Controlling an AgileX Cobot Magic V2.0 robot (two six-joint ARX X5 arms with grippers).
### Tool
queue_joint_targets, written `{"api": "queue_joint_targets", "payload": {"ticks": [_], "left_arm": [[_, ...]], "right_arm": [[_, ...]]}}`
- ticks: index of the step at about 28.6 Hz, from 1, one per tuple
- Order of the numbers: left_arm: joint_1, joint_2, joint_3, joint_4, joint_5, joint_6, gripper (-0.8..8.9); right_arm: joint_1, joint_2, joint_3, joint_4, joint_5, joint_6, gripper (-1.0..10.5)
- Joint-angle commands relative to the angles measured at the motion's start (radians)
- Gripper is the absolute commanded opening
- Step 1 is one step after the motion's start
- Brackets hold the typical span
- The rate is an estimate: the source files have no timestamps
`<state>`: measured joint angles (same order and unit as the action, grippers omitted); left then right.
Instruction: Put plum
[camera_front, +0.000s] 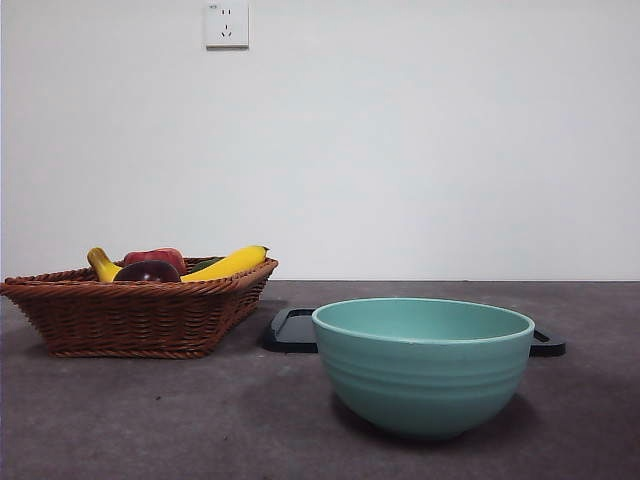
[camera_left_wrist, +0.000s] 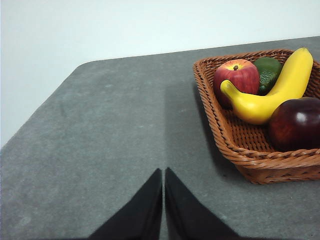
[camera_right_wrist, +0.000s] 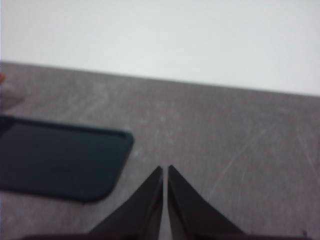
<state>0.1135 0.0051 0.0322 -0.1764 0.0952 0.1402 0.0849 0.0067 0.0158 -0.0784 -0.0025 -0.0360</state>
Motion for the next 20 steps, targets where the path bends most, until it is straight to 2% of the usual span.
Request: {"api": "queue_joint_targets", "payload": {"ticks": [1, 8, 20], "left_arm": [[0.002, -0.002, -0.02, -0.009, -0.002, -0.003, 0.07], [0.002, -0.002, -0.02, -0.009, -0.002, -0.003, 0.07], [0.002, -0.002, -0.02, -0.01, -0.002, -0.003, 0.07]], "right_arm": [[0.003, -0.003, -0.005, -0.031, 0.004, 0.01, 0.1], [0.003, -0.003, -0.005, -0.102, 0.003, 0.01, 0.1], [0.004, -0.003, -0.005, -0.078, 0.003, 0.01, 0.1]]}}
